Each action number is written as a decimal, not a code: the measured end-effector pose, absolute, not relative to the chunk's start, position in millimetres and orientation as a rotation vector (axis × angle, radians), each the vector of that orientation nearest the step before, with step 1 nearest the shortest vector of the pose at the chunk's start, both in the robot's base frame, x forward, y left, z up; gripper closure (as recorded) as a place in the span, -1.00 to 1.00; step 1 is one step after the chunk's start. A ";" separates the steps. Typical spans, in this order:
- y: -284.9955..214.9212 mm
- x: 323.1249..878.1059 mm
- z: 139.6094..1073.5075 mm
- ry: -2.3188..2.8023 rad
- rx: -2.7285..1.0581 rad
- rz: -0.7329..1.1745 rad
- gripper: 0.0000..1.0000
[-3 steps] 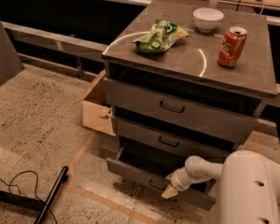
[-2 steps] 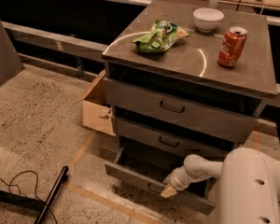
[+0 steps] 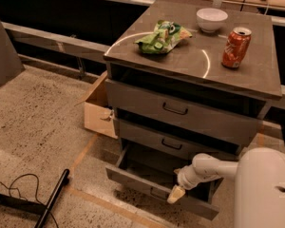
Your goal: Open bottom drawer
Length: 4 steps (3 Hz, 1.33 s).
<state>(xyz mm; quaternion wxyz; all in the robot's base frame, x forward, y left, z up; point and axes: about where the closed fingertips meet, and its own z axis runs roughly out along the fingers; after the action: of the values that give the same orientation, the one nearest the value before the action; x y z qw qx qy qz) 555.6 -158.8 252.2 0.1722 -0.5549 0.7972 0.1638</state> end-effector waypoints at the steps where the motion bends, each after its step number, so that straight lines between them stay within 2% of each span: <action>1: -167.9 558.4 263.3 2.268 -1.563 0.432 -0.17; 3: -182.9 576.8 259.0 2.285 -1.471 0.330 0.75; 4: -186.5 593.5 240.7 2.292 -1.407 0.251 1.00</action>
Offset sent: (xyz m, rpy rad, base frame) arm 0.0196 -0.0327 0.0199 -0.0396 -0.0767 -0.0828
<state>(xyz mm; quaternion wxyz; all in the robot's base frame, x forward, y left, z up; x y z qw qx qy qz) 593.5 -186.5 240.7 0.2185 -0.5085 0.8279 0.0907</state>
